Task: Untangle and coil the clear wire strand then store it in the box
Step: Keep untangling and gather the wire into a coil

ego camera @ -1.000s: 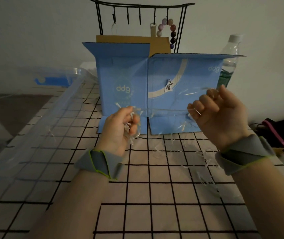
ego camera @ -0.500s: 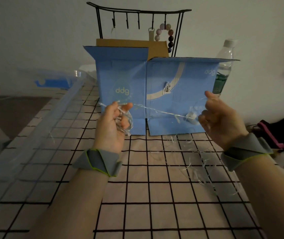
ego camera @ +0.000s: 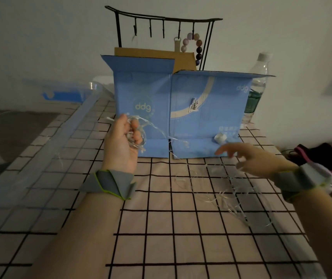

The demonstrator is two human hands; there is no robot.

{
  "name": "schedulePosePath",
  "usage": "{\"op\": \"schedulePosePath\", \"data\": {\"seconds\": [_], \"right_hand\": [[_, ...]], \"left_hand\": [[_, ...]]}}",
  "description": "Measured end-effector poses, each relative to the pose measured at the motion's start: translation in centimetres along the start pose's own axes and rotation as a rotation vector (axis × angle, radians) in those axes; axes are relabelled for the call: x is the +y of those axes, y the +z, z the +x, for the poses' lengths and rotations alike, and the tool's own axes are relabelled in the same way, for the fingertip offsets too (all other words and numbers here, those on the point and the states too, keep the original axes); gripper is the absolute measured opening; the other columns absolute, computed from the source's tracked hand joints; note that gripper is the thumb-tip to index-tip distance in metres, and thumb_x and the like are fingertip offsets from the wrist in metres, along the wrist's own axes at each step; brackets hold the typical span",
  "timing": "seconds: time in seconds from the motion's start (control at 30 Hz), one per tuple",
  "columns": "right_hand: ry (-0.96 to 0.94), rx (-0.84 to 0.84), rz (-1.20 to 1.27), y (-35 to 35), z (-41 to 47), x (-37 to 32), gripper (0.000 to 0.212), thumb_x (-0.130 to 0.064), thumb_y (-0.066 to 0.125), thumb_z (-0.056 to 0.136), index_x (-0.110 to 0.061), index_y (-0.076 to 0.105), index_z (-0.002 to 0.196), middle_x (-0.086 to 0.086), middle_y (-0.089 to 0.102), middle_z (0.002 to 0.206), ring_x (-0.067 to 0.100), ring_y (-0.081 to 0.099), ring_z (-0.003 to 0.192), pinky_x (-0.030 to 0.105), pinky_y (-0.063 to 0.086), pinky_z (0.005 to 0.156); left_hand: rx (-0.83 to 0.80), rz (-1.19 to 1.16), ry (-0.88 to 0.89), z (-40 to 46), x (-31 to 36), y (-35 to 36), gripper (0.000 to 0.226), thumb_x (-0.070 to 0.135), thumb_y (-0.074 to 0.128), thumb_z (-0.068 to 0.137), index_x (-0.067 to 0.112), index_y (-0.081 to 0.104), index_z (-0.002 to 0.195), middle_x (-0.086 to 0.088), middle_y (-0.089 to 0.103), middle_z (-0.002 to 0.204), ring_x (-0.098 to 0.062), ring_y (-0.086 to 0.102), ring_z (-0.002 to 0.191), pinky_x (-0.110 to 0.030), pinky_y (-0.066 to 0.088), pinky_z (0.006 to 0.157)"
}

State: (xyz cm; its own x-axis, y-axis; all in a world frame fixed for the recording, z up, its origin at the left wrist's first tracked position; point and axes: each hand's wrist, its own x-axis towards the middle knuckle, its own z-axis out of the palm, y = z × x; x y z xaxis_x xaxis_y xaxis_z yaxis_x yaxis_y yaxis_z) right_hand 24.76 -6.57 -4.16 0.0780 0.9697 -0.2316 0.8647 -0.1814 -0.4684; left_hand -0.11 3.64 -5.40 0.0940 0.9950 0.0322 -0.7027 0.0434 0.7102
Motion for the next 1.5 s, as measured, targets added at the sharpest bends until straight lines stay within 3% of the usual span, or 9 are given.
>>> {"op": "schedulePosePath", "data": {"seconds": [0.13,0.3,0.43,0.53,0.73,0.97,1.23,1.37,1.5], "right_hand": [[0.02,-0.151,-0.268,-0.8,-0.1,-1.0,0.076,0.013,0.036,0.076,-0.042,0.04,0.128,-0.005,0.027,0.147,0.021,0.029,0.134,0.035,0.027,0.111],[-0.288,0.257,-0.08,1.2,0.2,-6.3,0.038,-0.004,0.044,0.092,-0.02,0.05,0.125,-0.003,0.05,0.13,0.011,0.045,0.121,0.018,0.03,0.097],[-0.35,0.32,0.125,4.4,2.9,-9.4,0.036,-0.013,0.046,0.094,-0.016,0.047,0.13,0.002,0.052,0.132,0.016,0.046,0.122,0.014,0.028,0.093],[-0.327,0.188,0.204,4.9,4.5,-9.7,0.036,-0.005,0.055,0.088,-0.016,0.054,0.122,-0.001,0.061,0.111,0.014,0.055,0.103,0.026,0.041,0.096],[-0.326,0.174,0.606,4.9,4.0,-9.0,0.014,-0.012,0.058,0.088,-0.016,0.064,0.076,0.002,0.057,0.069,0.009,0.047,0.059,0.023,0.042,0.06],[-0.265,0.265,0.949,3.3,2.0,-6.9,0.014,-0.01,0.056,0.087,-0.014,0.067,0.08,-0.012,0.041,0.044,0.004,0.029,0.043,0.016,0.024,0.041],[-0.274,0.058,1.441,3.4,1.7,-6.3,0.022,-0.02,0.048,0.083,-0.013,0.06,0.065,0.004,0.067,0.073,0.019,0.067,0.082,0.032,0.056,0.083],[-0.38,-0.199,1.727,2.4,1.8,-5.0,0.027,-0.029,0.063,0.076,-0.02,0.051,0.054,-0.008,0.03,0.046,0.006,0.03,0.039,0.016,0.047,0.046],[-0.319,-0.078,1.42,1.0,1.1,-2.7,0.025,-0.028,0.075,0.067,-0.021,0.052,0.061,-0.012,0.026,0.047,0.001,0.019,0.038,0.013,0.022,0.034]], "left_hand": [[-0.069,0.079,0.027,-0.5,0.0,0.5,0.05,0.018,0.04,0.096,0.022,0.054,0.049,0.006,0.053,0.05,-0.005,0.036,0.035,-0.016,0.031,0.038],[-0.173,0.107,0.015,-0.9,0.2,0.8,0.06,0.02,0.037,0.097,0.021,0.054,0.04,0.007,0.053,0.053,-0.005,0.034,0.037,-0.016,0.028,0.039],[-0.239,0.088,-0.014,-1.1,0.4,0.8,0.056,0.021,0.035,0.097,0.021,0.053,0.044,0.008,0.049,0.052,-0.004,0.032,0.035,-0.016,0.024,0.039],[-0.246,0.061,-0.028,-1.2,0.5,0.9,0.061,0.021,0.032,0.097,0.022,0.049,0.038,0.009,0.046,0.05,-0.003,0.029,0.033,-0.015,0.024,0.038],[-0.182,-0.06,-0.055,-0.8,0.9,0.7,0.056,0.022,0.032,0.097,0.023,0.045,0.042,0.009,0.043,0.048,-0.003,0.027,0.031,-0.014,0.023,0.036],[-0.049,-0.104,-0.069,-0.2,0.5,0.1,0.037,0.023,0.035,0.097,0.019,0.035,0.06,0.009,0.045,0.046,-0.003,0.027,0.031,-0.015,0.019,0.038],[-0.068,-0.04,-0.094,-0.5,-0.3,0.3,0.035,0.023,0.036,0.097,0.019,0.037,0.062,0.009,0.045,0.047,-0.003,0.026,0.031,-0.015,0.019,0.038],[-0.03,-0.11,-0.091,0.2,0.0,-0.4,0.038,0.023,0.035,0.097,0.019,0.04,0.059,0.009,0.045,0.046,-0.003,0.027,0.032,-0.014,0.02,0.036],[0.008,-0.133,-0.071,0.7,0.1,-0.7,0.042,0.024,0.036,0.096,0.019,0.043,0.055,0.009,0.045,0.046,-0.003,0.027,0.032,-0.014,0.02,0.035]]}}
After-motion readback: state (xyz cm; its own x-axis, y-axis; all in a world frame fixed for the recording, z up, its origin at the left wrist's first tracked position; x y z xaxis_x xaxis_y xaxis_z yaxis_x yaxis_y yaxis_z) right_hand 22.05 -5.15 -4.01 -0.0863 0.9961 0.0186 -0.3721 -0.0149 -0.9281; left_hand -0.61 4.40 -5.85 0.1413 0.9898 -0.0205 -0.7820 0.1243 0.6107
